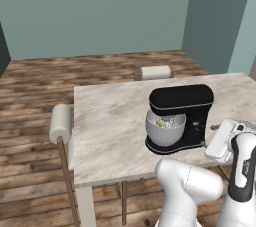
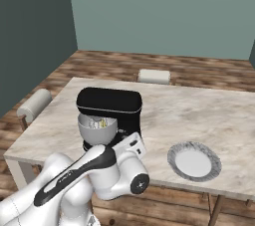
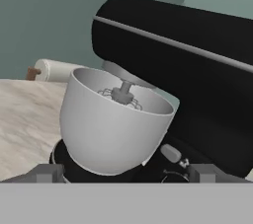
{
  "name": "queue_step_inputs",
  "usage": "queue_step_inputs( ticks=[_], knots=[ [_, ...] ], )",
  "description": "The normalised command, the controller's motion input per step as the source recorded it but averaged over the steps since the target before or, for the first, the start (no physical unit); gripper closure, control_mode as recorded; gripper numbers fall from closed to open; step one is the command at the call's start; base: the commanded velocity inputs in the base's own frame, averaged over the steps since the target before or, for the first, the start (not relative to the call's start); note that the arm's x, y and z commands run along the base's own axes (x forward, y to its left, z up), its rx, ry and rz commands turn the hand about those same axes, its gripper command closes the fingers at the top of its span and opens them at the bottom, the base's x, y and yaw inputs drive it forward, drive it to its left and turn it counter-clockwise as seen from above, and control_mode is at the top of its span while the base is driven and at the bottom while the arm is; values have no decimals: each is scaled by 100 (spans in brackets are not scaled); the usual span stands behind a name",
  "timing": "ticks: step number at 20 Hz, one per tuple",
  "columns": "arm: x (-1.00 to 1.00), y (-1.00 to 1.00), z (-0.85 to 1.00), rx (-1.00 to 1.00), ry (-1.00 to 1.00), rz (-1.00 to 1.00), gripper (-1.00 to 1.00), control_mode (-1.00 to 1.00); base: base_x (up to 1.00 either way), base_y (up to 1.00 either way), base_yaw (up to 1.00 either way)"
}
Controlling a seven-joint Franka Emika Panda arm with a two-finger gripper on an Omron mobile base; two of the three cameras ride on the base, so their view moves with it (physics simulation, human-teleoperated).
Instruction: Add butter and sugar cubes to the stand mixer bowl and then turn on the stand mixer to begin making frosting.
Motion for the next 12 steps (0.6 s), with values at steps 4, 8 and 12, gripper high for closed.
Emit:
queue_step_inputs(
  ticks=[4,8,12],
  knots=[
    [0,-1,0,0,0,0,-100,-100,0,0,0],
    [0,-2,0,0,-4,0,-100,-100,0,0,0],
    [13,-14,0,0,-5,0,-100,-100,0,0,0]
  ],
)
